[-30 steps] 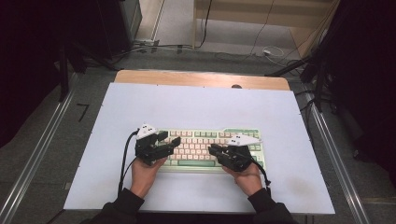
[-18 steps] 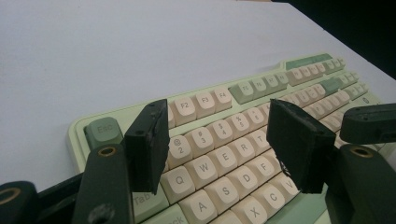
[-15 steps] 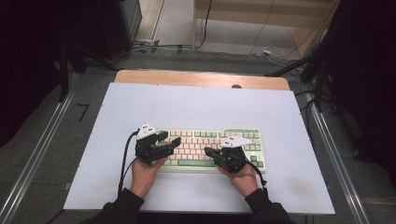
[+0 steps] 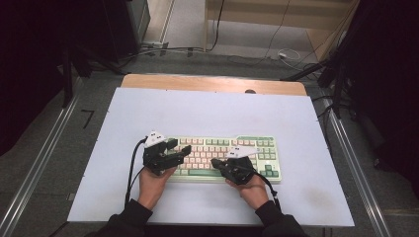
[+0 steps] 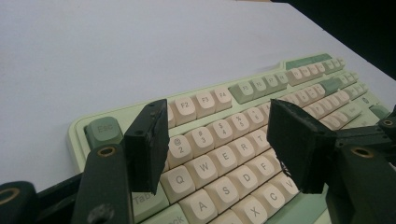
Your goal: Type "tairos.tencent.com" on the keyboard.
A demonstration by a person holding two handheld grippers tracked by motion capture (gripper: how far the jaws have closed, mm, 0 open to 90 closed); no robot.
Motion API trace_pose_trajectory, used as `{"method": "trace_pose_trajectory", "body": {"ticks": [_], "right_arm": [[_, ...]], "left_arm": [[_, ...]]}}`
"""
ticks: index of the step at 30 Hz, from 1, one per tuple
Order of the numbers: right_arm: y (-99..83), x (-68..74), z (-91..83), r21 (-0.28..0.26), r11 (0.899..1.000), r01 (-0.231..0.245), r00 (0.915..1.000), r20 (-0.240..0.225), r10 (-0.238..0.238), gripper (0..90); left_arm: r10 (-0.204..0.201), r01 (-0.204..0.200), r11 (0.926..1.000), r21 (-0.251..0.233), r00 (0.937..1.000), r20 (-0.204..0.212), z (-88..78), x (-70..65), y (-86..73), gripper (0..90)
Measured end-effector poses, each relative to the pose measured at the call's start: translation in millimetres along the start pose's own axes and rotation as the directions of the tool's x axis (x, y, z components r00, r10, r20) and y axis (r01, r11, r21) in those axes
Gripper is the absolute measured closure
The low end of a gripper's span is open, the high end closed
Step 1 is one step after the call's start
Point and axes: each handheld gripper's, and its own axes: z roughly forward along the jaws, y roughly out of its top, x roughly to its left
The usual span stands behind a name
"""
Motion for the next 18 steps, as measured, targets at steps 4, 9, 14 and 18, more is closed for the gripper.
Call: {"method": "trace_pose_trajectory", "body": {"ticks": [4,9,14,18], "right_arm": [[-0.2,0.1,0.6,0.005,1.0,0.0,1.0,0.003,0.0,87.5],[-0.6,0.3,2.2,0.01,1.0,0.0,1.0,0.009,0.0,87.4],[-0.9,0.1,3.1,0.011,1.0,0.0,0.9999,0.012,0.0,87.4],[-1.1,-0.2,3.7,0.014,1.0,0.003,0.9999,0.015,-0.003,87.4]], "left_arm": [[0.0,0.0,1.0,0.0,1.0,0.0,-0.2,-0.2,0.0,39.5],[0.002,-0.002,1.0,0.003,1.0,-0.001,0.1,0.0,-0.1,39.5],[0.002,-0.002,1.0,0.004,1.0,-0.002,0.1,0.1,-0.2,39.5],[0.002,-0.002,1.0,0.003,1.0,0.0,0.0,-0.1,-0.2,39.5]]}}
